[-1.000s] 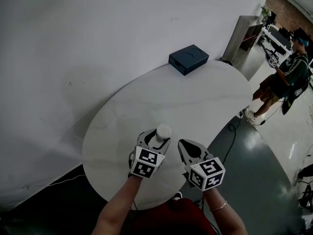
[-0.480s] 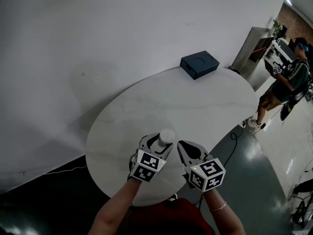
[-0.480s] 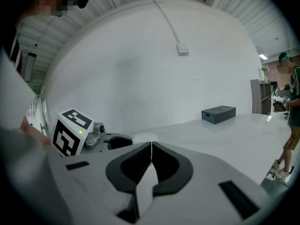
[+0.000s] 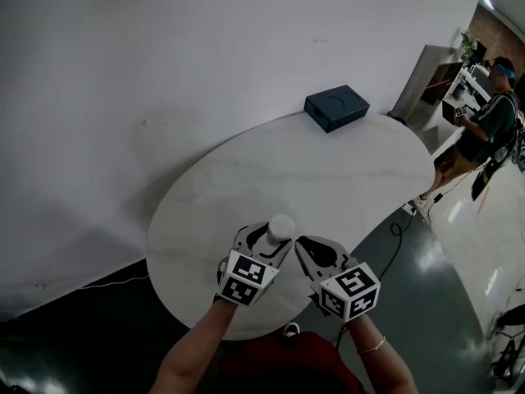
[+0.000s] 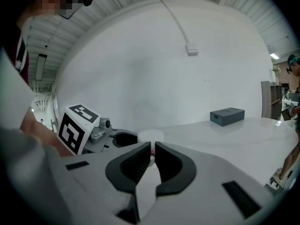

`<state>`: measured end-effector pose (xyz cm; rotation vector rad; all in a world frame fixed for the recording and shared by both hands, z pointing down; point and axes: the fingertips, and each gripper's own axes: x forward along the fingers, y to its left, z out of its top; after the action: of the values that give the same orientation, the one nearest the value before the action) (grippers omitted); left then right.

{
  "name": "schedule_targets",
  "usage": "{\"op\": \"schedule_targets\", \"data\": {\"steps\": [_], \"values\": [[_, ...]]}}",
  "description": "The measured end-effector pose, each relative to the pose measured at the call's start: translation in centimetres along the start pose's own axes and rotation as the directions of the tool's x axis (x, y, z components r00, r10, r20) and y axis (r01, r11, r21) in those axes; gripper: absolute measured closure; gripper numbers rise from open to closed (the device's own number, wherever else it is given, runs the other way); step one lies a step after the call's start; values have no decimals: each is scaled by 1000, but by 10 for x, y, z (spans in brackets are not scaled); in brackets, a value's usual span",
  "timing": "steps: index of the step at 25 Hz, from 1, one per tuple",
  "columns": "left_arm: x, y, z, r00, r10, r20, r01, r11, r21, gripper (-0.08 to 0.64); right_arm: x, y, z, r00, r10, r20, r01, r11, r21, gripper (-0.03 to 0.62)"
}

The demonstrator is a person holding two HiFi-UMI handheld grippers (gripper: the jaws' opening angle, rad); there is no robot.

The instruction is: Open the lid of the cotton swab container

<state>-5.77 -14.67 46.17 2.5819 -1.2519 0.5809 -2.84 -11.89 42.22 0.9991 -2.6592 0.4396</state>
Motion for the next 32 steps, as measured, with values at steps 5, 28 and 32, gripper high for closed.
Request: {"op": "schedule_targets", "data": {"steps": [5,28,32], "values": [[-2,-14,1,1000,-11,5,11,1000,2,304,-8,2,-5,999,30,-24,-31,999,-19,569],[-5,-67,-1,986,-165,19,165,986,33,304,-41,-3,-15,966,149,-211,-193,959,-205,348],[-4,-72,-1,984,-180,18,179,983,43,304,-40,-2,-13,957,173,-232,-225,948,-224,347]]}}
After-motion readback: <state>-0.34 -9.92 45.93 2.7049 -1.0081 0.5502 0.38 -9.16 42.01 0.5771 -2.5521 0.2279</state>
